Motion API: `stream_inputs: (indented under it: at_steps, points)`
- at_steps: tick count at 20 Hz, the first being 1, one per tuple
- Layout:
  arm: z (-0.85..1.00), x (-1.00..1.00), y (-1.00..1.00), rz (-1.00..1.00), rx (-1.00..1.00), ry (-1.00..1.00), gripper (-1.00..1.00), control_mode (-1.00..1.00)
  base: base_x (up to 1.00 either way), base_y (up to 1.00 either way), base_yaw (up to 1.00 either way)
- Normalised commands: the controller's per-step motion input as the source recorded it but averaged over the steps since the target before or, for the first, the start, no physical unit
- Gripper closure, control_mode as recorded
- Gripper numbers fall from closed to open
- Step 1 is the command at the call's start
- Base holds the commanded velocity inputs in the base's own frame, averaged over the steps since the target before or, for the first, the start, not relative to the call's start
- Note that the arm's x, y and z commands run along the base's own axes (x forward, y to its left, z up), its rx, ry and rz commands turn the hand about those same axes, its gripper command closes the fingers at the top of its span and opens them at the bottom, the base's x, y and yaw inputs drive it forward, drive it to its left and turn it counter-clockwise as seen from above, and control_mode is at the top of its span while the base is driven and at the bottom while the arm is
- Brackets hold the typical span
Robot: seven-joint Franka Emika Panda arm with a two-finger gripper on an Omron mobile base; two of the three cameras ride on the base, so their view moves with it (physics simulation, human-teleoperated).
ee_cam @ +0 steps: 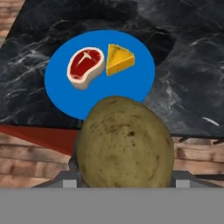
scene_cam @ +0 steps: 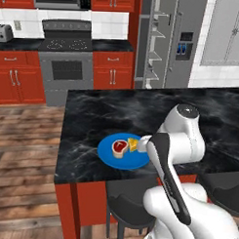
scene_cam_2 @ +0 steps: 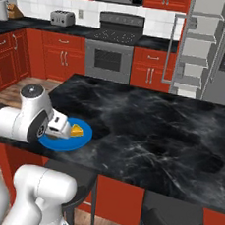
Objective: Take the cheese, steak, and potato from the fridge and place them on the plate on the dining counter to create an appetizer plate.
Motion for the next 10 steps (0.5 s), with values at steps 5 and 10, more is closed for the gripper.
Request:
stream_inputs:
  at_steps: [5,10]
  points:
    - [-0.38,0.42,0.08,0.0,0.0,0.0,1.0,-1.0,0.0,0.0,0.0]
    - [-0.33,0.41,0.11,0.0,0.0,0.0,1.0,-1.0,0.0,0.0,0.0]
